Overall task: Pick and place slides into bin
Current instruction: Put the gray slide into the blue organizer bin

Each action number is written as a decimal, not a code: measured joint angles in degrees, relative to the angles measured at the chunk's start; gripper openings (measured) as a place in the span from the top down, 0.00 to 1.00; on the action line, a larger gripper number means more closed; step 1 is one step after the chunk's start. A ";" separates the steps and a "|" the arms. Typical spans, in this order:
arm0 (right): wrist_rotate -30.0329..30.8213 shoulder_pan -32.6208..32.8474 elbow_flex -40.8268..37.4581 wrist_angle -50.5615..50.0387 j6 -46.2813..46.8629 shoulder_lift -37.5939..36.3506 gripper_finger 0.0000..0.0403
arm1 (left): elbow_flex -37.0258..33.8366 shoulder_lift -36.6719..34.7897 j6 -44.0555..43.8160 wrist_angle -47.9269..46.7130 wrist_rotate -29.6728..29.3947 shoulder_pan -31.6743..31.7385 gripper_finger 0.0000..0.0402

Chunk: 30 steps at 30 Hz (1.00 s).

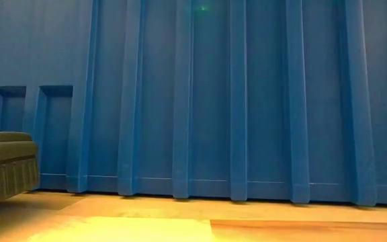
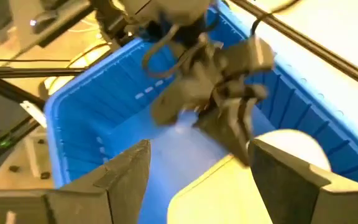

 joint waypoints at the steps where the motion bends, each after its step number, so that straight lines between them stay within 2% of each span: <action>1: 0.21 0.55 0.00 0.01 0.58 -0.56 0.36 | 0.00 -0.65 0.86 0.08 0.84 0.45 0.91; 4: 3.49 3.04 0.00 0.41 1.12 -2.83 0.36 | 0.00 -2.97 2.14 -0.15 2.75 1.23 0.91; 8: 7.08 7.17 0.00 0.61 1.55 -5.72 0.36 | 0.00 -5.91 4.66 0.53 9.95 2.21 0.91; 12: 11.31 11.30 0.00 0.56 3.05 -9.12 0.36 | -0.06 -9.00 5.74 8.85 15.42 2.54 0.91; 16: 20.02 15.48 0.00 -1.70 6.65 -12.25 0.36 | -0.04 -12.38 6.71 14.40 16.25 2.48 0.91; 19: 22.78 17.55 0.00 -3.26 9.77 -13.72 0.36 | -0.07 -14.16 8.85 20.12 17.46 2.48 0.91; 23: 19.10 18.58 -0.36 -2.83 11.95 -13.62 0.36 | -0.04 -15.56 9.13 34.81 22.60 2.94 0.91; 26: 14.02 18.53 -6.46 1.32 13.70 -15.06 0.37 | -0.04 -15.53 3.32 50.71 24.90 3.00 0.91; 28: 10.98 17.95 -14.39 10.14 13.29 -17.61 0.38 | -0.04 -15.74 0.20 59.10 24.73 3.11 0.91; 30: 6.93 16.33 -23.46 23.45 10.72 -20.94 0.39 | -0.04 -15.77 -2.51 65.07 24.19 3.52 0.91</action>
